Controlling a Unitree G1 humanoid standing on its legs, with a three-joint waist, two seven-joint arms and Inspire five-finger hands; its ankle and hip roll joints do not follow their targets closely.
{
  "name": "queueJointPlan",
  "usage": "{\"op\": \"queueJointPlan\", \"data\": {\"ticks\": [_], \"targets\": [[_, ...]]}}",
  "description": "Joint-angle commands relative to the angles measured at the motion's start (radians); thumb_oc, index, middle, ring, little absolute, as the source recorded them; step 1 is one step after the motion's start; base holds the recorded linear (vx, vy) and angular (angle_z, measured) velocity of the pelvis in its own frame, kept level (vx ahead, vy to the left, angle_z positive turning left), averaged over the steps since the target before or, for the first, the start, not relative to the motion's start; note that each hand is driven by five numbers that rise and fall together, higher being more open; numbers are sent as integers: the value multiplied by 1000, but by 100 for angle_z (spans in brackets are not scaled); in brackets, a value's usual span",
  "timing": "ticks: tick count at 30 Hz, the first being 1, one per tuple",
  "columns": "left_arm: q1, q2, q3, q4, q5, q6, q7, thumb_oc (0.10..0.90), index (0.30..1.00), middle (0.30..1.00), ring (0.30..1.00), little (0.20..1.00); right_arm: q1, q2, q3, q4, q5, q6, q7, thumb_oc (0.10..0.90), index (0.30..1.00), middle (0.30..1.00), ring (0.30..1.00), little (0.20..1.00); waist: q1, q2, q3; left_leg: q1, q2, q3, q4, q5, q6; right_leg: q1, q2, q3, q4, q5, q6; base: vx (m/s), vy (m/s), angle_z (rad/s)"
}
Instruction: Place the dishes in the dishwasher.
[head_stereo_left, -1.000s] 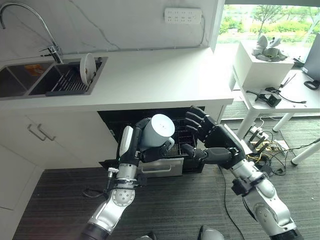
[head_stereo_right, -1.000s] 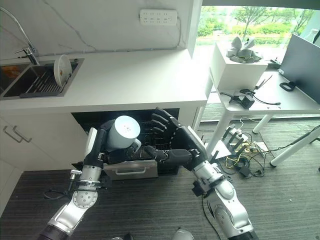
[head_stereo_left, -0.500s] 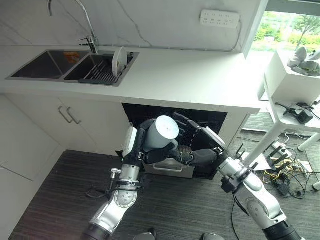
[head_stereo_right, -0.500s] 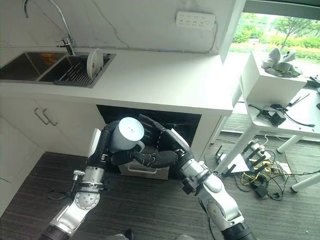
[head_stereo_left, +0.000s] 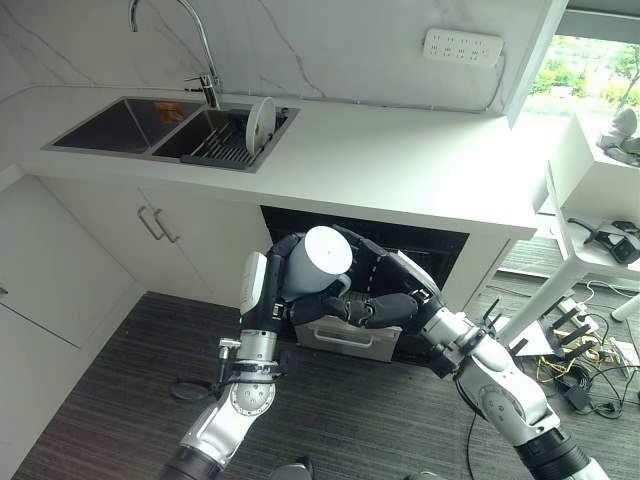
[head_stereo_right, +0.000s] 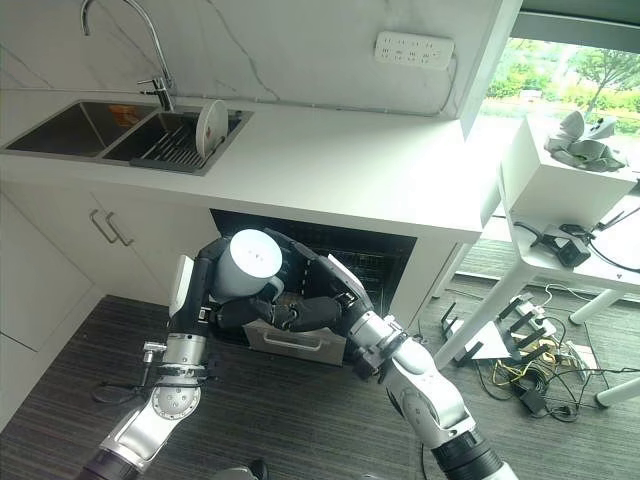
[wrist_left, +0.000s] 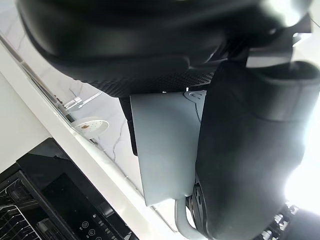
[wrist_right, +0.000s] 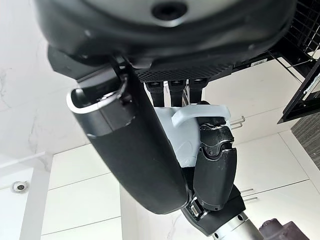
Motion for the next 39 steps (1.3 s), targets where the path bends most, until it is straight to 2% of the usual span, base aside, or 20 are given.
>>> {"op": "queueJointPlan", "data": {"ticks": [1,5,11,15,19,31,39], "targets": [[-141,35,-42,-81,32,-106,15,400,300,300,300,300,-153,71,20,-38,51,-59,8,800,900,900,900,900,17,-26,-38,36,-3,-17,79,-213,15,83,21,62,-119,-23,72,32,3,0],[-141,24,-55,-72,9,-99,12,400,300,300,300,300,-167,82,28,-39,46,-41,-13,800,900,900,900,900,20,-27,-34,38,-4,-19,79,-213,17,86,23,64,-119,-23,71,26,1,0],[-153,3,-92,-34,53,-55,150,400,300,300,300,300,-211,97,69,-18,41,-41,-58,800,900,900,900,900,24,-33,-24,42,-7,-18,79,-213,18,88,24,69,-119,-23,71,0,0,0],[-181,-32,-142,12,87,-42,225,400,300,300,300,300,-269,135,98,-2,38,-51,-206,800,900,900,900,900,35,-43,-9,42,-9,-21,79,-213,21,88,26,70,-119,-20,69,0,0,0],[-177,-54,-176,29,98,-40,265,400,300,300,300,300,-295,170,133,23,18,-85,-263,800,900,900,900,900,38,-41,1,43,-7,-18,79,-214,18,89,23,65,-119,-20,70,0,12,5],[-214,-91,-229,68,83,-12,299,400,300,300,300,300,-362,243,202,64,33,-67,-331,800,900,900,900,900,51,-39,7,40,-10,-12,79,-214,20,88,15,56,-119,-18,69,2,7,0],[-223,-99,-244,77,81,-5,308,400,300,300,300,300,-366,263,241,70,43,-45,-329,800,900,900,900,900,56,-39,13,35,-9,-10,79,-213,21,83,10,51,-119,-15,74,0,0,0]]}}
